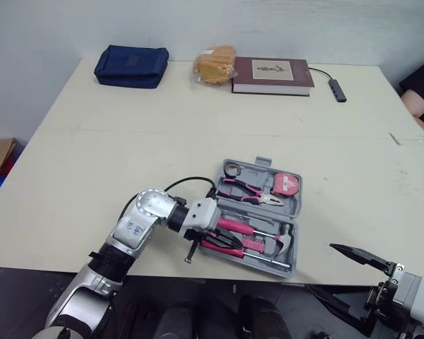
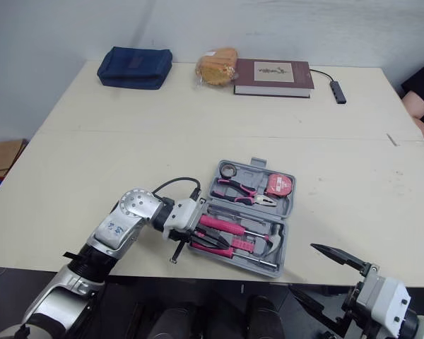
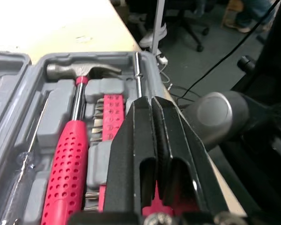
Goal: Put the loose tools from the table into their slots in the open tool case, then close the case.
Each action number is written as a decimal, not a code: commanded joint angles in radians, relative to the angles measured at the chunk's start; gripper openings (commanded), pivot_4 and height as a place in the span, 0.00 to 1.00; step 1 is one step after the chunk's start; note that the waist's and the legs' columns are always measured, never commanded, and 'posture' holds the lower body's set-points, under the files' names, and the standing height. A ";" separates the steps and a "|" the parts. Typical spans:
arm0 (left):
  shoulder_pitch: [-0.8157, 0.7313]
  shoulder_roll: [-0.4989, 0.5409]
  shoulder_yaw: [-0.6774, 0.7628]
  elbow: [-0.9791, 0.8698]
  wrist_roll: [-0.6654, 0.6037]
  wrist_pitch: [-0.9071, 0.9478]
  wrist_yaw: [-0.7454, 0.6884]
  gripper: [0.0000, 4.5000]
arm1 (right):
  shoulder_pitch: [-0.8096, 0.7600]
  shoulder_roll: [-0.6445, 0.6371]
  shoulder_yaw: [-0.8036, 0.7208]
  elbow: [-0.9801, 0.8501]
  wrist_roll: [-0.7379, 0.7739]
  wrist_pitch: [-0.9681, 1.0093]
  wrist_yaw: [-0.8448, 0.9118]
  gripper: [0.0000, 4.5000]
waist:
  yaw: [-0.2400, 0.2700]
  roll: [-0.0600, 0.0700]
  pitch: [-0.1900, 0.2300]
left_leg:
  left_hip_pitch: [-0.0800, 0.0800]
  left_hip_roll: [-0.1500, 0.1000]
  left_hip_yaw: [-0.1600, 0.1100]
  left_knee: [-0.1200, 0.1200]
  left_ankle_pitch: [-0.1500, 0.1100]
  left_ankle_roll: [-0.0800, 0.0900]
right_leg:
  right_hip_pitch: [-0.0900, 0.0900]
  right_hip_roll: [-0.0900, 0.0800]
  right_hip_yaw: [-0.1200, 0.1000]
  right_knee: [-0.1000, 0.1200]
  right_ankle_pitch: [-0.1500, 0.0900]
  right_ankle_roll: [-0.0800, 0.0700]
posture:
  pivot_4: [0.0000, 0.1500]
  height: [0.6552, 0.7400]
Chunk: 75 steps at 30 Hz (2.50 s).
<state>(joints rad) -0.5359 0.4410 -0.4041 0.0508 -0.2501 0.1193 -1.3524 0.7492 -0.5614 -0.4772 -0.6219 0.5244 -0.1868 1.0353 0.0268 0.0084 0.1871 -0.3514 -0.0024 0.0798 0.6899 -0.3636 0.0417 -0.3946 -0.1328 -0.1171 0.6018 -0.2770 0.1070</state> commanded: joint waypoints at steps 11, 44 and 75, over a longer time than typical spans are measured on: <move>0.064 0.002 -0.054 0.014 0.068 0.021 0.034 0.01 | 0.034 0.034 0.032 0.009 -0.025 -0.048 -0.002 1.00 | 0.004 0.002 -0.004 | 0.001 0.000 0.000 0.001 -0.001 0.001 | 0.001 -0.003 0.001 -0.002 0.000 0.000 | 1.00 1.00; 0.053 0.001 -0.106 0.037 0.184 0.170 0.173 0.01 | 0.061 0.032 0.030 0.013 -0.020 -0.055 -0.020 1.00 | 0.013 0.001 -0.009 | 0.001 0.000 -0.001 0.002 -0.002 0.001 | 0.002 -0.009 -0.001 -0.002 0.000 0.000 | 1.00 1.00; -0.165 0.069 0.212 0.382 0.067 0.044 0.198 0.00 | -0.399 -0.227 0.150 0.198 -0.190 0.472 -0.283 0.15 | -0.001 -0.003 -0.017 | -0.001 0.000 -0.002 -0.005 -0.001 0.001 | 0.001 -0.001 -0.011 -0.007 0.000 0.000 | 1.00 1.00</move>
<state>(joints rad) -0.6842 0.5113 -0.1870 0.4125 -0.2149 0.1957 -1.1711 0.3639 -0.7744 -0.3472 -0.4251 0.3540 0.2725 0.7441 0.0261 0.0059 0.1700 -0.3533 -0.0032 0.0774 0.6851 -0.3638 0.0437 -0.3939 -0.1338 -0.1295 0.5955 -0.2768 0.1076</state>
